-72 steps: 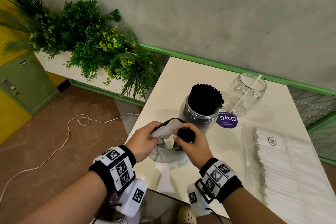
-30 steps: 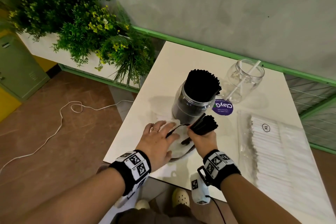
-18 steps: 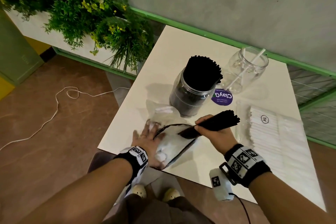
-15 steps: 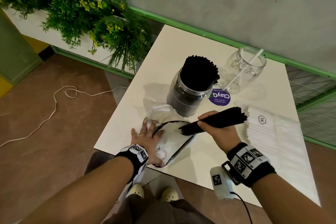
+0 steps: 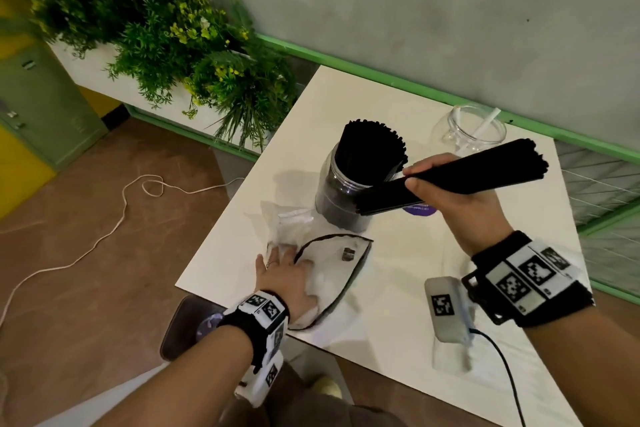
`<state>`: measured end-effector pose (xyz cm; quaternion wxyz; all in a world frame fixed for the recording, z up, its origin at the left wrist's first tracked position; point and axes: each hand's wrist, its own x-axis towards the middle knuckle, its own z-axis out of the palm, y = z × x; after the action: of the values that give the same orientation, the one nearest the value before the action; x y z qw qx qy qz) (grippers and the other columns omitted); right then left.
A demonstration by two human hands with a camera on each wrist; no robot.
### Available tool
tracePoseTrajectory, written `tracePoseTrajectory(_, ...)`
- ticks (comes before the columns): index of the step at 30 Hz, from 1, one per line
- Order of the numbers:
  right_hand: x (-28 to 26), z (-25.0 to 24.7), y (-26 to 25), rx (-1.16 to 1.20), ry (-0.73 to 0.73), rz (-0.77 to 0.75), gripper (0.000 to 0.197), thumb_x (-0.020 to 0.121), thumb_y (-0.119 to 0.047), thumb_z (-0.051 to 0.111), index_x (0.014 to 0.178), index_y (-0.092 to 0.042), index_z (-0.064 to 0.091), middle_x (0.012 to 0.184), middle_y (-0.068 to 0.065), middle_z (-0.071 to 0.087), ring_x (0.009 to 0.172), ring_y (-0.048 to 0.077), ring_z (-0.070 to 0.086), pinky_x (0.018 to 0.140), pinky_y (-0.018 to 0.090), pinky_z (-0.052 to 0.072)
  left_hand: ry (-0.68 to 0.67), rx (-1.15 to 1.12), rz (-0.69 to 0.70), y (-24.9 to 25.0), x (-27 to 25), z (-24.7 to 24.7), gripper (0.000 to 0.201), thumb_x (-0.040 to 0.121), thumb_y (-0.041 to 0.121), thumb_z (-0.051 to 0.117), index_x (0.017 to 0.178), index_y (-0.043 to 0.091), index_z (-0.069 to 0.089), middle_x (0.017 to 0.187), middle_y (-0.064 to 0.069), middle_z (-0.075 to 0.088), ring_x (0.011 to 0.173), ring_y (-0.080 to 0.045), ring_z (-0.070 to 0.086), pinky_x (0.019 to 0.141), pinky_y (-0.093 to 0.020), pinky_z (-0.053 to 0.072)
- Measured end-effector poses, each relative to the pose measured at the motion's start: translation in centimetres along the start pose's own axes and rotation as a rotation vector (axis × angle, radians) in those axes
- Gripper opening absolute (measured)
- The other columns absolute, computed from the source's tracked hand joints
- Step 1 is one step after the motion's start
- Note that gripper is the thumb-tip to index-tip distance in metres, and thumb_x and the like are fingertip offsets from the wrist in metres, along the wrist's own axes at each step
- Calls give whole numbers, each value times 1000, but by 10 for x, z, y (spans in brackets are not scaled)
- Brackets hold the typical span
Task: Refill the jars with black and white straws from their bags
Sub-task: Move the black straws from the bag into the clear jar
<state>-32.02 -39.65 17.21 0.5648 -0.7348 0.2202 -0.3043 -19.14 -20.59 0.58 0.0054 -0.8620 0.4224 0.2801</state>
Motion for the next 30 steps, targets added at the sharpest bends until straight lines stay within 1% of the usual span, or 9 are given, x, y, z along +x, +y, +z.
tracePoseTrajectory(2,7,-2,-7,-3,-11,-37,19,75,-10,71,77,-30,72,92,16,69,91,30,63,88,42,49,3,-9,8,-5,-9,-5,66,77,58,55,137,38,36,158,-1,8,145,-32,3,115,-55,2)
tracePoseTrajectory(6,23,2,-20,39,-6,-106,21,76,-6,70,78,-27,72,93,13,69,94,26,64,90,41,50,56,-147,4,-16,-15,-25,52,77,60,50,125,41,48,152,6,24,143,-26,18,115,-50,7)
tracePoseTrajectory(9,35,8,-27,81,43,-78,19,75,-7,71,75,-26,72,88,7,69,88,21,65,81,36,53,194,-228,50,-21,-7,-55,48,70,60,44,112,38,54,134,7,43,125,-21,41,109,-40,23)
tracePoseTrajectory(14,53,25,-25,54,124,13,17,77,2,72,76,-15,70,84,10,70,82,24,66,79,43,53,481,-258,289,-9,22,-112,44,79,39,55,121,27,52,127,2,47,114,-24,47,95,-37,38)
tracePoseTrajectory(19,64,42,-13,23,296,26,8,77,10,69,83,6,65,74,5,67,68,7,65,67,19,52,540,1,479,12,54,-152,53,81,30,58,132,28,45,139,4,37,124,-24,37,97,-38,38)
tracePoseTrajectory(21,66,46,-3,-14,334,54,8,77,5,71,84,5,67,77,7,69,70,8,67,67,18,51,504,110,478,13,62,-158,51,83,32,57,132,29,46,141,4,37,126,-24,37,98,-37,35)
tracePoseTrajectory(24,69,47,12,-96,343,106,10,77,-6,75,85,-3,69,84,9,72,80,17,70,72,27,54,493,148,525,9,68,-161,43,85,31,54,129,29,51,136,3,42,119,-24,45,97,-35,36)
tracePoseTrajectory(27,74,49,22,-167,343,162,12,75,-14,77,83,-8,71,83,7,73,81,18,70,75,35,56,497,102,584,4,72,-163,40,86,27,51,126,28,52,128,3,48,112,-24,52,94,-34,37)
tracePoseTrajectory(30,79,53,35,-319,319,192,33,64,-39,82,86,-18,68,88,4,70,87,20,67,78,42,57,479,78,597,1,76,-166,40,86,27,52,126,29,51,126,5,50,111,-22,53,93,-33,38)
